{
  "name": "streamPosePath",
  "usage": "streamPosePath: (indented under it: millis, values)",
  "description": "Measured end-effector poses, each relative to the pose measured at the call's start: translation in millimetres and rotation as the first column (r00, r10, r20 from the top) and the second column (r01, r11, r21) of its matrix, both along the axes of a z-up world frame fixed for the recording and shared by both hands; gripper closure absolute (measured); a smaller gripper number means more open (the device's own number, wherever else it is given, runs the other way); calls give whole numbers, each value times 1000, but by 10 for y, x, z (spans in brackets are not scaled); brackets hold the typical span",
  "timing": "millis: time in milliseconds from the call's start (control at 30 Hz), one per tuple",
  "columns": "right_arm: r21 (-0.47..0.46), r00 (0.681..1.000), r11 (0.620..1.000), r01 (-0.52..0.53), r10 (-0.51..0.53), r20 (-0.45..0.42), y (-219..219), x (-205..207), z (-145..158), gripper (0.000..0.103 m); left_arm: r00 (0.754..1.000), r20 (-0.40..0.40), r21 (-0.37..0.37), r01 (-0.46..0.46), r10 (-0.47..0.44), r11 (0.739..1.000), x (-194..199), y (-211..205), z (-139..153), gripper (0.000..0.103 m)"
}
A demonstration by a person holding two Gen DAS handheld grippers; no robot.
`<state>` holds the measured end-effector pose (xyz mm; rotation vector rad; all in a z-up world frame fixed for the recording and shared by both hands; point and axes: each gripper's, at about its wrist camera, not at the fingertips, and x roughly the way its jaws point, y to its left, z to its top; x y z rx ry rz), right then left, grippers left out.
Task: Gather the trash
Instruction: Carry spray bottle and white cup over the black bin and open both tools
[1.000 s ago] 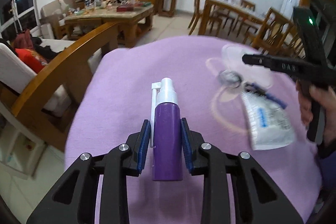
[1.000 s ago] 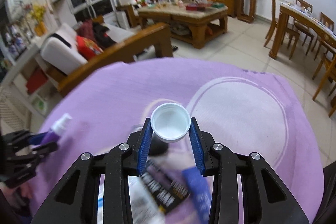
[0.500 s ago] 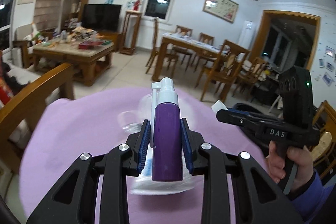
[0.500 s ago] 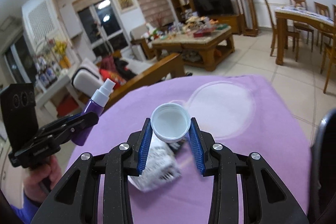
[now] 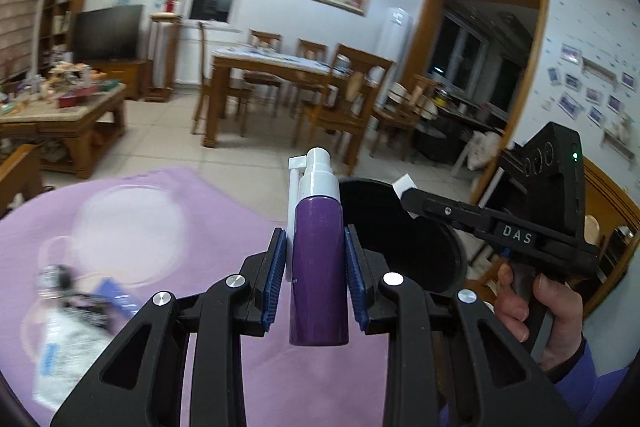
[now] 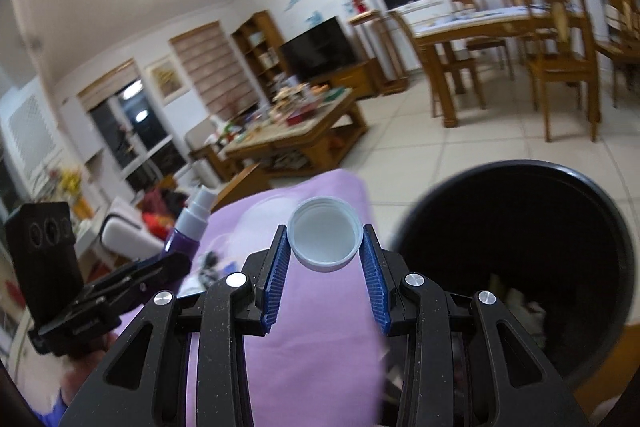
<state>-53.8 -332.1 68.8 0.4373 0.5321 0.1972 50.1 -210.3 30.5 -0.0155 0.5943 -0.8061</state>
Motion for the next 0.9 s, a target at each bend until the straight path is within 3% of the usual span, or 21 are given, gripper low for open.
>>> streamPosePath:
  millis: [133, 367, 667, 900]
  values:
    - [20, 996, 995, 93, -93, -7, -599, -245, -159, 67, 997, -26, 17, 69, -69, 997, -15, -454, -123, 74]
    - [55, 985, 985, 164, -161, -62, -1233, -379, -554, 67, 989, -72, 61, 134, -130, 989, -1, -944, -346, 74]
    - [100, 981, 978, 182, -173, -92, -1451, -320, -892, 67, 984, -111, 130, 156, -142, 979, 41, -1283, -534, 74]
    - [113, 980, 977, 182, -170, -105, -1414, -299, -944, 67, 981, -128, 158, 165, -146, 973, 60, -1371, -642, 74]
